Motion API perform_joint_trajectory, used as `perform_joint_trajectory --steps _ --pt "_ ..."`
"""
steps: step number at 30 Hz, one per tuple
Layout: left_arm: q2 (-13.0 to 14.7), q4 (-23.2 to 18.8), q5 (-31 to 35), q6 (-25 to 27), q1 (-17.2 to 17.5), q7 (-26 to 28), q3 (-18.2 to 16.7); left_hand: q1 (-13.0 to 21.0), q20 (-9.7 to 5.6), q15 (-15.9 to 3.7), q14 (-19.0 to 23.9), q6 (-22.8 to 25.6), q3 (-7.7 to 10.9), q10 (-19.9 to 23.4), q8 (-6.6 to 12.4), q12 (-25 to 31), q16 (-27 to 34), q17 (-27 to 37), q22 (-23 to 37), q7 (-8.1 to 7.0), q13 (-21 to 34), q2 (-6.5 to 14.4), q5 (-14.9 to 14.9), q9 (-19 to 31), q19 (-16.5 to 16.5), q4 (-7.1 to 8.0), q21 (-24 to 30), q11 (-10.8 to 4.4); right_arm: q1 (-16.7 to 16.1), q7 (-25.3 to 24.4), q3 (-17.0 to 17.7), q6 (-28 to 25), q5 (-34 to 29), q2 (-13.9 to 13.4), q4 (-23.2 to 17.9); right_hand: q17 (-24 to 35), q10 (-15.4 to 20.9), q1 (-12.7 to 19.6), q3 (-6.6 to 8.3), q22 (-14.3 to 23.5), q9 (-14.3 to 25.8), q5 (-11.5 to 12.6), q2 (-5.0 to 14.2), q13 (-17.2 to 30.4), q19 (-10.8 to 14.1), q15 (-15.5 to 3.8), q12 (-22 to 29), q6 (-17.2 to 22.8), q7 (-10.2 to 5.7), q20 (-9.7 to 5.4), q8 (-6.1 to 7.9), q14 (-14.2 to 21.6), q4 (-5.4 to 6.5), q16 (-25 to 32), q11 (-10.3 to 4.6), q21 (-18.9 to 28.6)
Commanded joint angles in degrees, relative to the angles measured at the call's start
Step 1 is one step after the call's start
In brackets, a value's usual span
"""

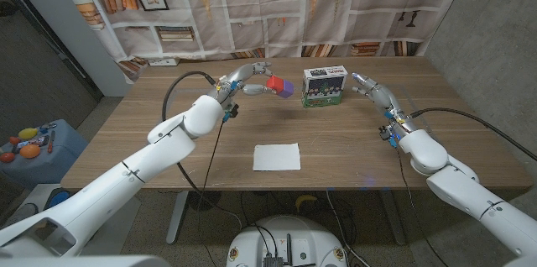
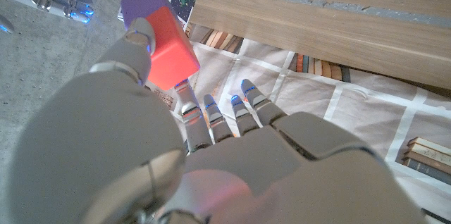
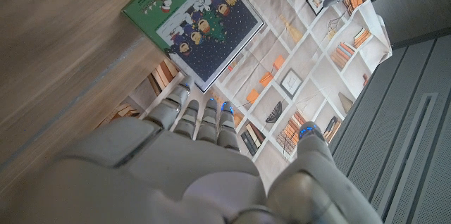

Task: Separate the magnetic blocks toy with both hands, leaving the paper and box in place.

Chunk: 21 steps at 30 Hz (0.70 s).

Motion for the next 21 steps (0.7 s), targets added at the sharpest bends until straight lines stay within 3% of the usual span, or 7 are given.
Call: perform_joint_trajectory --steps 1,5,21 --pt "-2.0 0.9 -6.2 -2.6 1.7 3.2 -0.8 0.3 -0.09 -0.81 0.1 15.9 -0.25 0.0 3.4 -0.2 -0.2 0.2 0.3 0.45 0.2 0.7 0.3 0.5 0.3 0.11 0.1 0.3 -0.3 1.9 -0.4 0.3 -1.1 -1.5 -0.6 0.0 -0.2 1.7 0.24 0.1 0.2 0.0 -0.27 0.3 0.3 0.18 0.2 0.3 -0.35 0.12 0.51 0.4 -1.07 0.2 -0.12 0.0" --pt "-3.1 2.0 -9.0 -4.3 1.9 3.5 -1.0 0.4 -0.05 -0.64 0.0 15.9 -0.35 0.0 3.36 -0.3 -0.2 0.2 0.3 0.49 0.2 0.8 0.3 0.5 0.3 0.12 0.0 0.36 -0.4 2.0 -0.4 0.3 -2.1 -2.1 -1.2 -0.1 -0.2 3.5 0.6 0.1 0.3 -0.1 -0.77 0.4 0.4 0.31 0.3 -0.4 -2.01 0.27 0.37 0.5 -2.08 0.3 -0.17 0.0" --pt "-4.3 4.0 -18.4 -7.6 2.6 1.5 -1.3 0.5 0.51 -0.29 -0.3 15.7 -0.85 -0.2 3.03 -0.4 -0.2 0.2 0.3 0.91 0.2 1.2 0.4 0.6 0.4 0.22 0.0 0.84 -0.4 3.0 -0.1 0.4 -5.5 -4.7 -2.7 -0.1 -2.0 9.0 1.58 0.1 0.5 0.0 -2.4 0.6 0.7 0.8 -0.1 -3.2 -4.46 0.51 -0.01 0.2 -3.13 0.2 -0.76 -0.1"
